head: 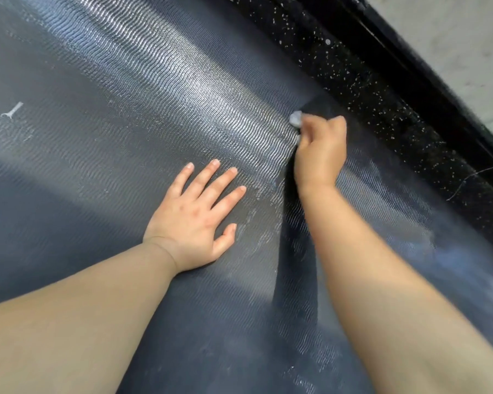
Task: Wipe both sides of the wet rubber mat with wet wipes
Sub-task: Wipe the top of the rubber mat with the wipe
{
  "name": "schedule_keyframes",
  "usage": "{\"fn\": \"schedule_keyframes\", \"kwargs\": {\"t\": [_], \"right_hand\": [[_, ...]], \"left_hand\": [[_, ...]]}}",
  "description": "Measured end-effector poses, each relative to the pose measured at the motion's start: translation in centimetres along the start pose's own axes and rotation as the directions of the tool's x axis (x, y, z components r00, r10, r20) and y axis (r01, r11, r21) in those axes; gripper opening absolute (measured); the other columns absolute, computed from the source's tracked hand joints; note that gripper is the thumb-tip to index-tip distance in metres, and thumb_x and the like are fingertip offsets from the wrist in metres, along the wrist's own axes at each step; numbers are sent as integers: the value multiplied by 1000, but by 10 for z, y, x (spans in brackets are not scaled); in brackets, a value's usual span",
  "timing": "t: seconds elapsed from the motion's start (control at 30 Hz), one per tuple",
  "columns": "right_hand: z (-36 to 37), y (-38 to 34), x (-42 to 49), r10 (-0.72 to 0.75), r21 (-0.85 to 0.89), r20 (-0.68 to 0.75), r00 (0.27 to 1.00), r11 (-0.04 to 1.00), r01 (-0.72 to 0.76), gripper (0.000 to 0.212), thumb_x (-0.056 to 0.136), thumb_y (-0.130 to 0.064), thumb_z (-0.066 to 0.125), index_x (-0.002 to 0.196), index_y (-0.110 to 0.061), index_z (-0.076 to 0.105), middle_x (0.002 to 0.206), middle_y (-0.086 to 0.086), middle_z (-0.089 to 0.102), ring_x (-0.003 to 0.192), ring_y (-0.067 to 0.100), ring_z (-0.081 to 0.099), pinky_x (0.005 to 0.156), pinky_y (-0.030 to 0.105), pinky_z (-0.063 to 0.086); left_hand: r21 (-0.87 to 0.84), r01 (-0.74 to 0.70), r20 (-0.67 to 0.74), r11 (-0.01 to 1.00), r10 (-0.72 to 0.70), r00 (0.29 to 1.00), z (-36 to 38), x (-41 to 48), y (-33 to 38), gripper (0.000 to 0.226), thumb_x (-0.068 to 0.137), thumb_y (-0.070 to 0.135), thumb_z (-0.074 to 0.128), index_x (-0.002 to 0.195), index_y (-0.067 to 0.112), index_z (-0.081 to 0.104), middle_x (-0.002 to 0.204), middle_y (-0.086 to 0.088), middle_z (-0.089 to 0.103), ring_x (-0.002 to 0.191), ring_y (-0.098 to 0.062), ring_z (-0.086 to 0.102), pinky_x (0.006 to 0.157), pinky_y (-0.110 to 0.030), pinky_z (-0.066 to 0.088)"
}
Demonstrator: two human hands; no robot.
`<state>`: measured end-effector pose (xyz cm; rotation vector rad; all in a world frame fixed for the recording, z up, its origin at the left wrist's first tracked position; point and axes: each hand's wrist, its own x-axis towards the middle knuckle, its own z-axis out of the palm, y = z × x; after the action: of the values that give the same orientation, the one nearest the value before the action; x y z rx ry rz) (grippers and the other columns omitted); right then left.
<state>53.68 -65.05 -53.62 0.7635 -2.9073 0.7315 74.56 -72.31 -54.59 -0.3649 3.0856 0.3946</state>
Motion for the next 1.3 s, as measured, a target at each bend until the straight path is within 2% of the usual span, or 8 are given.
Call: {"fn": "schedule_keyframes", "kwargs": {"t": [0.17, 0.3, 0.4, 0.5, 0.73, 1.0, 1.1, 1.3], "right_hand": [[-28, -4, -132, -298, 103, 189, 936, 954, 283, 22, 81, -5, 58, 97, -12, 72, 72, 9, 49, 62, 26, 54, 58, 34, 48], [-41, 12, -108, -463, 78, 290, 838, 884, 462, 24, 74, 2, 67, 93, -11, 75, 69, 11, 54, 62, 28, 54, 57, 36, 44], [-29, 20, -44, -185, -26, 145, 972, 981, 191, 20, 82, -2, 62, 95, -9, 74, 79, 16, 53, 75, 34, 55, 70, 32, 41], [-15, 22, -10, 97, -62, 37, 995, 994, -95, 24, 90, -11, 53, 103, -15, 72, 98, 13, 54, 89, 26, 57, 76, 19, 37], [-18, -19, -119, -23, -29, 12, 1000, 999, 24, 21, 80, -1, 63, 93, -13, 74, 85, 10, 59, 77, 29, 57, 67, 20, 34], [-59, -55, -296, -105, 53, 331, 938, 994, 92, 47, 62, 14, 65, 91, -23, 68, 75, 2, 56, 63, 19, 51, 63, 16, 40], [-57, -58, -261, 101, 23, 319, 942, 993, -115, 29, 76, 8, 63, 89, -15, 74, 82, 4, 54, 67, 22, 59, 68, 29, 49], [-22, -59, -161, 493, 47, -21, 870, 870, -491, 19, 89, -5, 55, 100, -7, 71, 103, 12, 57, 96, 26, 61, 88, 24, 44]], "left_hand": [[-1, 10, -3, 1000, -10, 1000, 1, -1, 0, 59, 84, 42, 37, 132, 14, 55, 143, -10, 46, 134, -33, 40, 108, -55, 29], [-11, 2, -12, 1000, -2, 1000, 1, -2, 0, 58, 84, 41, 37, 132, 13, 55, 143, -10, 46, 133, -34, 40, 109, -55, 24], [-15, 1, -5, 1000, -1, 1000, 1, -2, 0, 57, 84, 40, 37, 132, 13, 55, 142, -10, 47, 134, -34, 40, 110, -54, 25], [-12, -8, 14, 1000, 8, 1000, 1, -2, 0, 58, 85, 40, 34, 132, 14, 54, 143, -10, 46, 135, -33, 38, 111, -54, 24], [3, 5, 85, 1000, -6, 996, 2, -3, -1, 55, 94, 36, 27, 147, 22, 31, 156, -2, 22, 145, -26, 12, 116, -47, 0], [2, -28, 119, 1000, 28, 993, 3, -1, -6, 56, 97, 39, 26, 150, 24, 17, 159, -1, 7, 146, -25, -2, 114, -46, -9], [32, -81, 185, 996, 74, 980, 3, 2, -11, 60, 98, 44, 24, 152, 22, 7, 159, -3, -5, 145, -27, -11, 112, -49, -13], [66, -297, 244, 953, 273, 931, 3, -14, -32, 64, 97, 49, 22, 151, 23, 1, 159, -5, -9, 144, -29, -13, 113, -49, -12]]}}
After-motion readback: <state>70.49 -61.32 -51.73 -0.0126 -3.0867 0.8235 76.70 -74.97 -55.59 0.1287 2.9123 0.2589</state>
